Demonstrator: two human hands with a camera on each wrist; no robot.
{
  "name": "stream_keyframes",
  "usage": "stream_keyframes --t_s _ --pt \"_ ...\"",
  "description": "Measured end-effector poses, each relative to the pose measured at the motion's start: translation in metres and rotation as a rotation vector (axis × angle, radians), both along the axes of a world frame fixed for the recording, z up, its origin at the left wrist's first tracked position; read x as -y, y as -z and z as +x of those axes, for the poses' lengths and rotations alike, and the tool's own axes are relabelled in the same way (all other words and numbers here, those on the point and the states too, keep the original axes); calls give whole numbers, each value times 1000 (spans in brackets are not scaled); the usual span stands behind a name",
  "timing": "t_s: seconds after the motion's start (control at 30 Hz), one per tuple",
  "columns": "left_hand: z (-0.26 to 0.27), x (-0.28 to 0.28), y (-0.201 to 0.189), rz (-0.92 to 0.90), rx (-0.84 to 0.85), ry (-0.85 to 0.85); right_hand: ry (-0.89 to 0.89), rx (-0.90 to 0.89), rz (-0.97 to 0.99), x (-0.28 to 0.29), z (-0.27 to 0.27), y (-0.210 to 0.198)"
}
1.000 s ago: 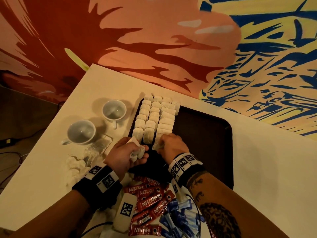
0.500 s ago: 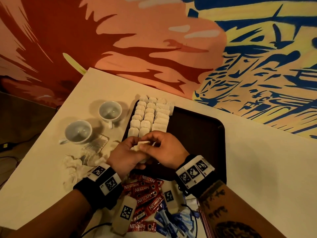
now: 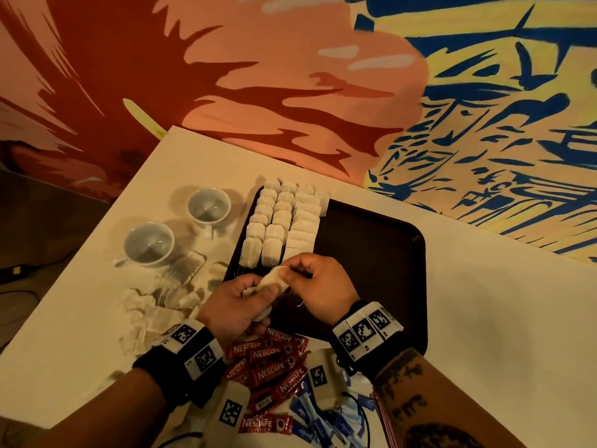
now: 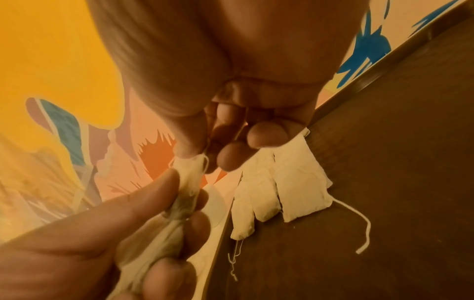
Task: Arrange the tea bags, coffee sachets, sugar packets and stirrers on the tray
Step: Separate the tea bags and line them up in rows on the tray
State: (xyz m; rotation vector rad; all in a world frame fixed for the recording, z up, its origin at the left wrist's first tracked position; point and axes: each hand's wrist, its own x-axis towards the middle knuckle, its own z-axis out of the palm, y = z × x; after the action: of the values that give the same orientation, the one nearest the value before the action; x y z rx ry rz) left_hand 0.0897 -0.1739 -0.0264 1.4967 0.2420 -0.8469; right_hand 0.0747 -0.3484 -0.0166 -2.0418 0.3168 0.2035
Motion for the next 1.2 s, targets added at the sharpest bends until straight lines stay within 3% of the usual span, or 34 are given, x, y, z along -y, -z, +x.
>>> stream_keyframes --t_s 0.17,0.3,0.4,0.6,1.2 --pt "12 -21 2 23 27 -154 44 -45 -142 5 27 8" --pt "20 -36 5 28 -10 -234 -240 -214 -315 -4 44 21" --pt "25 -40 4 -74 -49 -285 -432 -291 -431 -14 52 31" --pt "29 -39 8 -274 -71 -387 -343 -280 -530 -16 70 39" --pt "36 -26 15 -114 16 -347 -203 -265 -499 -10 86 34"
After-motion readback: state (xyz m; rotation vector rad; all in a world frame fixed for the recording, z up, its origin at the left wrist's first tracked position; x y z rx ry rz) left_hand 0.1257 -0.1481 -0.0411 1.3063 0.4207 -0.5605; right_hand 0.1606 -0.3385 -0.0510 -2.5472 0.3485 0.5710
